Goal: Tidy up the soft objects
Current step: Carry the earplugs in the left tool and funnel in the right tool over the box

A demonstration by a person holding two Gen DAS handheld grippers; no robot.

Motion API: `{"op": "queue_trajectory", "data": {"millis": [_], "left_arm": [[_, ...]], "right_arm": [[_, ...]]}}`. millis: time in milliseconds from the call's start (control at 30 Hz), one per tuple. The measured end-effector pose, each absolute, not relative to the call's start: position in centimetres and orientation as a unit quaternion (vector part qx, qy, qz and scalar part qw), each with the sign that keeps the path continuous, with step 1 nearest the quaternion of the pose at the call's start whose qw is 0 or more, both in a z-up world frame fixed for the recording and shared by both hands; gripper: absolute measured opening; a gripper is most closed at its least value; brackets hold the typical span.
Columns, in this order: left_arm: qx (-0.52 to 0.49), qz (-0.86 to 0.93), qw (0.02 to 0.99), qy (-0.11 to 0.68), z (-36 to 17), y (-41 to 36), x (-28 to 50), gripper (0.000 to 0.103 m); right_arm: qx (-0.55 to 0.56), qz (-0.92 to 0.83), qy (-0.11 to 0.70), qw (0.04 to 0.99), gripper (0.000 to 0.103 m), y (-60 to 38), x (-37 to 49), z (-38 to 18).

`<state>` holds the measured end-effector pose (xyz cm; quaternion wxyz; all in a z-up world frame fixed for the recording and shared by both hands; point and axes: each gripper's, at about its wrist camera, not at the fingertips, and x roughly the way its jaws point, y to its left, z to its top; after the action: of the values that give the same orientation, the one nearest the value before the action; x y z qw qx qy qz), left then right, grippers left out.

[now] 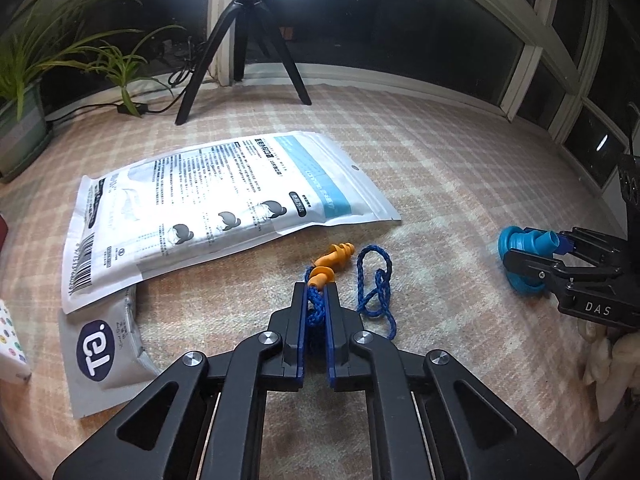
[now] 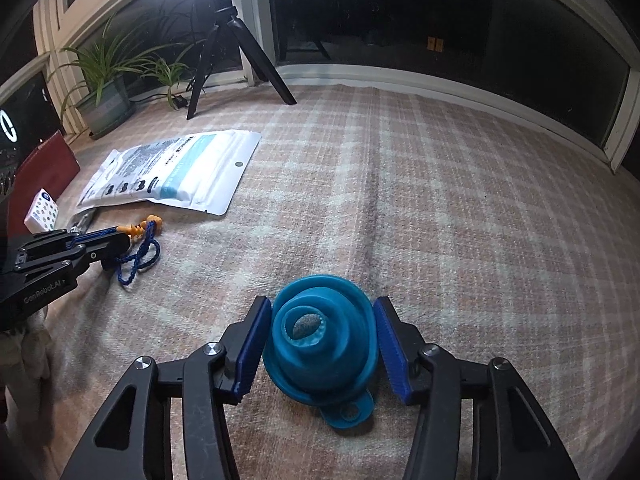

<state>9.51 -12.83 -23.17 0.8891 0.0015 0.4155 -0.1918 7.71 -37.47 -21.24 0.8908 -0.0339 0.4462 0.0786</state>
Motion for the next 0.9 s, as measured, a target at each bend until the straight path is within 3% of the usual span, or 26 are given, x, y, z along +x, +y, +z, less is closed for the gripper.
{"op": "queue_trajectory", "data": {"millis": [900], "left_arm": [[-0.049, -0.194, 0.919, 0.340, -14.8, -7.1, 5.4, 0.004]], "right_arm": [[-0.038, 0.102, 0.385, 0.917, 0.046, -35.0, 5.2, -14.0]]}}
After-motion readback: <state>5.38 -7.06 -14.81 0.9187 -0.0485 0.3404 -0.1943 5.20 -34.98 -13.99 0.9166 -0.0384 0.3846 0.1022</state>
